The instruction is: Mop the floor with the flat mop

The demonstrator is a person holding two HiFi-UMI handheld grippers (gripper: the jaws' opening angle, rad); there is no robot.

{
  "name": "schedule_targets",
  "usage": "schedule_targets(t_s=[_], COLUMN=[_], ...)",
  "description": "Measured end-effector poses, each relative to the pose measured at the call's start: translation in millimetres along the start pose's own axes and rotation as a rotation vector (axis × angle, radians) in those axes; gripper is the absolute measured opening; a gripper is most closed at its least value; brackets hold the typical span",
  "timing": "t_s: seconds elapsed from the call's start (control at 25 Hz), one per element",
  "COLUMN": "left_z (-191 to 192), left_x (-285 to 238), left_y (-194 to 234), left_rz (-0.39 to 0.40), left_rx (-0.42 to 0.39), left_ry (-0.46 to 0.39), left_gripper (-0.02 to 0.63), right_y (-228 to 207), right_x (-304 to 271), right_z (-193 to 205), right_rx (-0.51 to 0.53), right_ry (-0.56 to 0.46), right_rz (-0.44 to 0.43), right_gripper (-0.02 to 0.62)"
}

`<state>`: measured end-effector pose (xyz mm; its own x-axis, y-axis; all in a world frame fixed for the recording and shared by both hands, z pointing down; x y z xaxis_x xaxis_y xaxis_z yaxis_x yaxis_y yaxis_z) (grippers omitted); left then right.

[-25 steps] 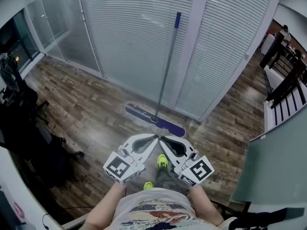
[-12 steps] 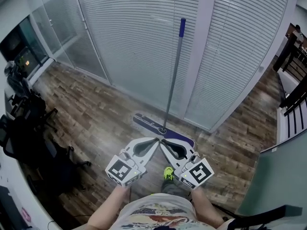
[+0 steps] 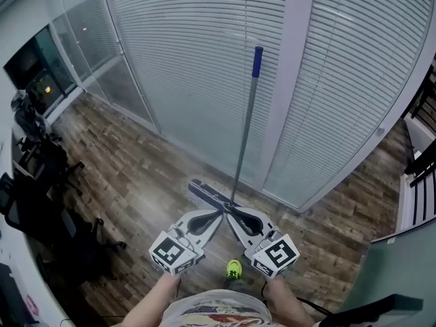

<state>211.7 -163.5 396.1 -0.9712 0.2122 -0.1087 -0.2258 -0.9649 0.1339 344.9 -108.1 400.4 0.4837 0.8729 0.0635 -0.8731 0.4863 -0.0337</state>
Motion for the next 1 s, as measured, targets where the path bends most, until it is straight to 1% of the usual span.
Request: schedule_targets(t_s=[0.12,0.2,0.4,0.6,0.72,0.84,1.0], left_z=[-5.5,-9.1,-10.8,-0.3,0.1,-12.6,-30.2], left_x=[-20.8,-34.7,-59.8,-84.4,-100.3,-118.8,-144.2], left_y=[9.7,15.4,26.0,45.9,59.5,80.2,124.5], left_rz=[-0.01,-0.01,0.004,0.018,0.038,0.059,0.096], left_rx=[-0.025,-0.035,-0.039,-0.031,-0.03,-0.037,-0.05], left_ry=[-0.002,-0.009,0.0,0.008,-0.001,-0.024,-0.048], left_gripper=[0.012,0.012,0.012,0.012,0.012,0.012,0.012], right_y=[-24.0,-37.0,-61.1,-90.4,-107.4,-128.5,-161.5], right_x=[-7.5,-10.5,-11.0,-20.2,-30.7,-46.7,-81.1], right_z=[2.1,3.6,5.8,19.5,20.3,10.5,2.1], right_rx=[0.011,0.016,0.02,0.011,0.034,0.051,0.07], right_ry=[0.008,0.012,0.02,0.041,0.051,0.058,0.072], right_rz=[-0.028,-0.027,0.003,0.045,0.06,0.086,0.13], right_gripper=[0.034,0.034,0.034,0.034,0.034,0.034,0.034])
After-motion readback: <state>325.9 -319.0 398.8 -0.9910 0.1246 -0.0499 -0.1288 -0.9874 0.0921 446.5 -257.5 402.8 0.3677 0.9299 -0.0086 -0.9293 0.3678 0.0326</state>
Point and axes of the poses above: the fingertips, and each gripper's own axes: x backward along the fingers, y to its left, z out of its underside, the point moved 8 cm from there along x, backward along the fingers, and after that the axes turned 6 degrees about x, right-handed, at the moved point
